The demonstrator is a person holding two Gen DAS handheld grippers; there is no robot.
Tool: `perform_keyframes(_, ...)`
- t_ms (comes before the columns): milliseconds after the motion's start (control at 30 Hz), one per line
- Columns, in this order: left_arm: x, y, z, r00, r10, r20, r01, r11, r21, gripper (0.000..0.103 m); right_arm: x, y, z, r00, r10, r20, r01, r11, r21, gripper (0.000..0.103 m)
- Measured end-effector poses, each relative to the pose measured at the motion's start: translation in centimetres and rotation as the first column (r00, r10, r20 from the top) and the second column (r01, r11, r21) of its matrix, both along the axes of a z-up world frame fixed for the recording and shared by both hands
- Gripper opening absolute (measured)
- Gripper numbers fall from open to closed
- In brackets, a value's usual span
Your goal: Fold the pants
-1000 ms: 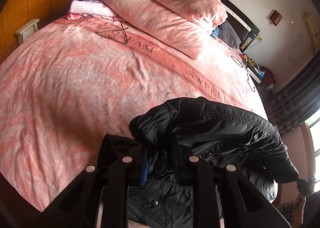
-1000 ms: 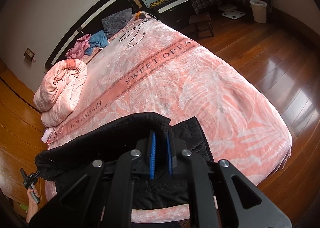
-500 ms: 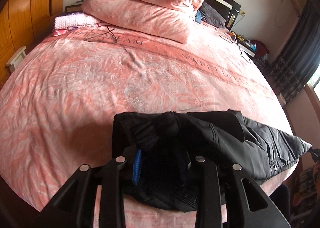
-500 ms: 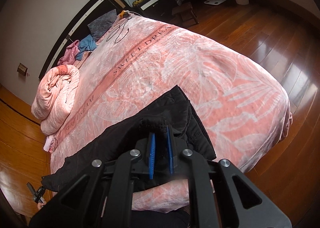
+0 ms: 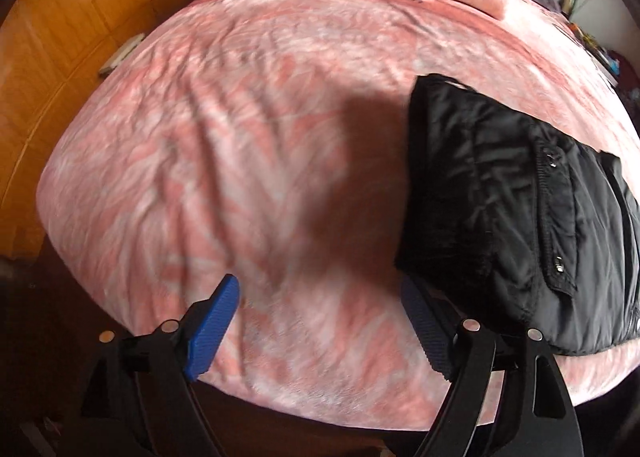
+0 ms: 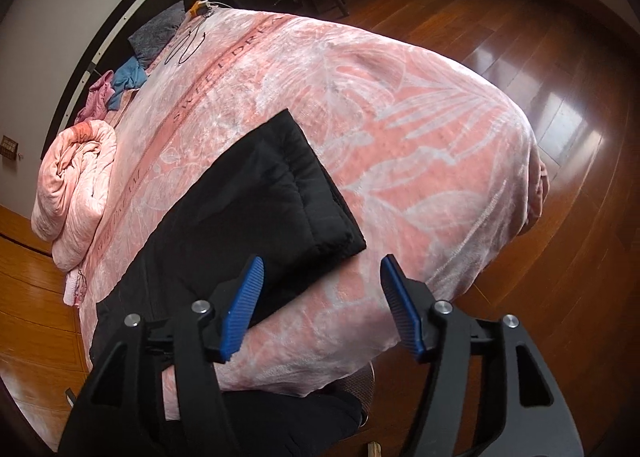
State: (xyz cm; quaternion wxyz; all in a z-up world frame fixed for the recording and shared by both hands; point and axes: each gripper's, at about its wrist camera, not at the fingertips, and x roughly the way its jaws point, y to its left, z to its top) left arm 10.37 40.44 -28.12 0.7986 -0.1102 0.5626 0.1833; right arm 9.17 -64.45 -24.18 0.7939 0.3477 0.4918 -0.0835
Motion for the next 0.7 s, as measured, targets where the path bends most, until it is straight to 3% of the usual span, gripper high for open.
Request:
perform_keyframes(67,-1.5,1.4,0.6,0.995,0.086,0.057,-0.082,0.994,-0.078,0.083,-1.4,-0.4,-0.2,0.999,-0.037,0.029,0.035,0.997,0.074,0.062)
perform_keyframes(133,-2.9,2.2,1.6,0.975,0.160,0.152,-0.128,0.971,-0.203,0.084,-2.8,-0.6,-0.5,0.995,-0.076,0.069,0.065,0.986,0.153,0.062)
perform_keyframes(233,-3.3,1.6,2.2,0.950,0.211,0.229,-0.132,0.938,-0.320,0.095,-3.5,-0.5,-1.0,0.984,-0.139,0.110,0.105,0.957,0.270,0.062)
perform_keyframes(400,-0.2,-1.4,0.4,0.977,0.143,0.157,-0.084,0.939,-0.333,0.096,-1.8,-0.1,-1.7,0.971,-0.201,0.133,0.142,0.923,0.359,0.062)
perform_keyframes(533,1.4,-3.0,-0.7,0.989,0.112,0.099,-0.073,0.941,-0.330,0.093,0.1,-0.1,-3.1,0.970,-0.222,0.094,0.174,0.915,0.365,0.062)
perform_keyframes(567,1.7,-3.3,-1.1,0.991,0.109,0.078,-0.079,0.943,-0.324,0.088,0.6,-0.2,-3.7,0.970,-0.230,0.076,0.188,0.912,0.364,0.062)
perform_keyframes(700,2.7,-4.5,-1.5,0.996,0.074,0.043,-0.057,0.947,-0.317,0.034,2.2,-0.7,-5.4,0.964,-0.264,0.019,0.242,0.907,0.346,0.062)
